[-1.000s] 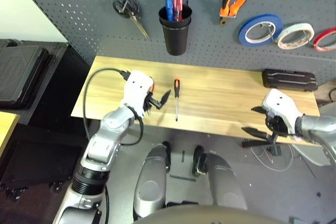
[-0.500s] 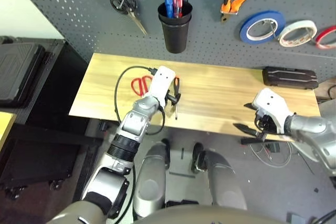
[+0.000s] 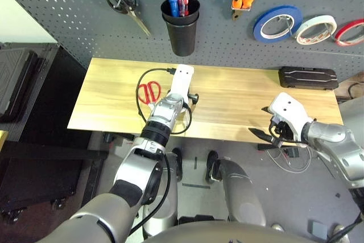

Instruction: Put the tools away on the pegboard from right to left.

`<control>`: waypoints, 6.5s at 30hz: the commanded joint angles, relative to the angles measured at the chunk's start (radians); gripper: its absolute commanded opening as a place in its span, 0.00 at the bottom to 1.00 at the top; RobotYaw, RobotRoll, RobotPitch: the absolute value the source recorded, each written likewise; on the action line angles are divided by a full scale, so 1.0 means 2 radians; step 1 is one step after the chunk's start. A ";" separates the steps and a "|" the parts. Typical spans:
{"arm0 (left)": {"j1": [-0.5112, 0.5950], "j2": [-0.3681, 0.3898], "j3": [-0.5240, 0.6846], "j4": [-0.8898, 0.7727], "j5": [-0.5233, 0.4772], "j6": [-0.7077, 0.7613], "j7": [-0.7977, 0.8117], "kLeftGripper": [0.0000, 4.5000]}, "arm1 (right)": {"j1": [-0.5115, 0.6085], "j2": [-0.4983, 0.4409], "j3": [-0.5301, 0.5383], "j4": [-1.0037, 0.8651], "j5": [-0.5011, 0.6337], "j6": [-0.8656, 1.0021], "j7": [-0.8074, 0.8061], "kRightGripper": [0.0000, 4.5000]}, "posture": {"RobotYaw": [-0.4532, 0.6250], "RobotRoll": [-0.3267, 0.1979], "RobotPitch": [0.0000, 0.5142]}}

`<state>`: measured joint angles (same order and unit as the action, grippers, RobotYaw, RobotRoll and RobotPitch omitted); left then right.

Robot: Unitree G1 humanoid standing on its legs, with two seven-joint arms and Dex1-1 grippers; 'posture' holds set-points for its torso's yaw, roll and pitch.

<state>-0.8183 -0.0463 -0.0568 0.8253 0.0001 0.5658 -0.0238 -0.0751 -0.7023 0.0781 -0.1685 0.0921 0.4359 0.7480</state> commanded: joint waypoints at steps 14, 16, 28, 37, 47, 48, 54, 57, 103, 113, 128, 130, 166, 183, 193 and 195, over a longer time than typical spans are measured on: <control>-0.037 -0.013 0.028 0.154 0.003 -0.055 0.034 0.27 | -0.002 0.001 0.007 -0.005 -0.014 0.002 0.001 1.00 | 0.43 0.62 0.66; -0.034 -0.013 0.032 0.144 0.000 -0.056 0.034 0.14 | -0.003 0.001 0.008 -0.002 -0.015 0.000 0.002 1.00 | 0.44 0.62 0.66; 0.137 0.015 0.004 -0.347 -0.045 0.158 -0.033 0.13 | -0.052 0.019 0.021 0.075 -0.026 -0.047 0.004 1.00 | 0.53 0.62 0.53; 0.260 0.110 0.016 -0.648 -0.110 0.234 -0.112 0.13 | -0.110 0.045 0.025 0.165 -0.032 -0.108 0.013 1.00 | 0.61 0.62 0.43; 0.334 0.097 0.124 -0.799 -0.190 0.114 -0.125 0.13 | -0.159 0.078 -0.006 0.217 0.012 -0.152 0.038 1.00 | 0.71 0.62 0.31; 0.332 0.097 0.133 -0.817 -0.206 0.115 -0.125 0.13 | -0.161 0.078 -0.011 0.212 0.022 -0.153 0.044 1.00 | 0.71 0.62 0.31; 0.290 0.116 0.169 -0.849 -0.266 0.121 -0.108 0.13 | -0.164 0.070 -0.041 0.170 0.068 -0.146 0.069 1.00 | 0.71 0.62 0.27; 0.238 0.127 0.186 -0.840 -0.293 0.127 -0.088 0.13 | -0.163 0.057 -0.056 0.137 0.094 -0.125 0.083 1.00 | 0.69 0.62 0.26; -0.091 0.029 0.102 -0.279 -0.145 -0.254 -0.020 0.13 | -0.134 -0.042 -0.166 0.018 0.220 0.012 0.060 1.00 | 0.49 0.62 0.22; -0.079 0.031 0.093 -0.204 -0.114 -0.308 -0.025 0.30 | -0.128 -0.034 -0.163 0.010 0.216 0.006 0.048 1.00 | 0.47 0.62 0.24; 0.001 0.094 0.093 -0.477 -0.153 -0.144 -0.045 0.99 | -0.146 -0.014 -0.126 0.029 0.207 -0.002 0.063 1.00 | 0.53 0.62 0.31; 0.022 0.114 0.098 -0.528 -0.168 -0.104 -0.051 0.99 | -0.146 -0.014 -0.121 0.034 0.205 -0.005 0.068 1.00 | 0.54 0.62 0.32; 0.254 0.143 0.040 -0.430 -0.077 0.048 0.021 0.99 | -0.107 -0.034 0.019 0.053 0.075 0.004 0.118 1.00 | 0.57 0.62 0.61; 0.160 0.128 0.055 -0.165 -0.008 -0.092 0.059 0.99 | -0.145 0.063 0.069 0.098 0.021 -0.002 0.067 1.00 | 0.54 0.62 0.65; 0.120 0.123 0.057 -0.037 0.011 -0.176 0.081 0.99 | -0.154 0.096 0.080 0.121 0.000 -0.005 0.040 1.00 | 0.53 0.62 0.65; 0.113 0.123 0.057 -0.011 0.014 -0.190 0.083 0.99 | -0.152 0.097 0.080 0.120 -0.002 -0.005 0.039 1.00 | 0.52 0.62 0.64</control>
<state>-0.5979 0.2077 0.0585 0.7499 0.0069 0.2059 0.1289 -0.3953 -0.5072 0.2268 0.0649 0.0967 0.4286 0.8268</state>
